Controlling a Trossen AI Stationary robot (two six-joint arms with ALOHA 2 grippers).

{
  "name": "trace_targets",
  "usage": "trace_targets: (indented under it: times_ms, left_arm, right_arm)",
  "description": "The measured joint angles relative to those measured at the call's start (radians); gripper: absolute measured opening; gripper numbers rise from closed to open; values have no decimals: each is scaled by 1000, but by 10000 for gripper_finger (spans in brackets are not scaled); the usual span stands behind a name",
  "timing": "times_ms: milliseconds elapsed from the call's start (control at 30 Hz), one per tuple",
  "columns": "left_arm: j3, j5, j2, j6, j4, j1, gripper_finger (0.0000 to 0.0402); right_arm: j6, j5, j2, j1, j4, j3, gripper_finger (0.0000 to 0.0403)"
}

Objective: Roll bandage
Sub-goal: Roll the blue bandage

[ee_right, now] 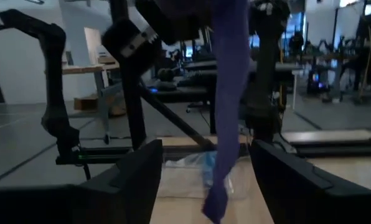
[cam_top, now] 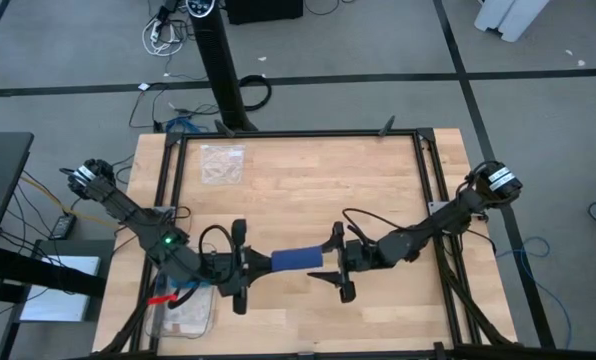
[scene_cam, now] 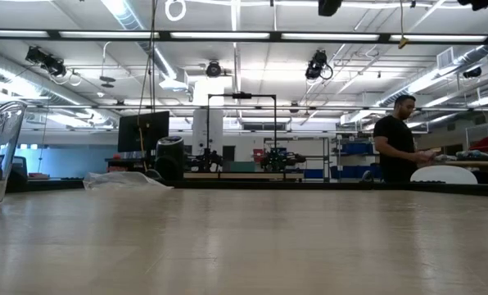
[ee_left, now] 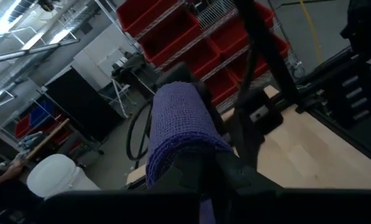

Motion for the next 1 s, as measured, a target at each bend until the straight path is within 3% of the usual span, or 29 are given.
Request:
trace_targets:
  times_ms: [233, 500, 1000]
  left_arm:
    - [1, 0, 1, 8, 17, 27, 16]
    - [1, 1, 1, 63, 79, 36, 16]
    - [-37, -138, 2, 135, 94, 57, 16]
  right_arm:
    - [54, -1, 0, -27, -40, 6, 181]
    - [49, -23, 0, -26, -54, 6, 17]
    - [26, -58, 0, 105, -24, 21, 2]
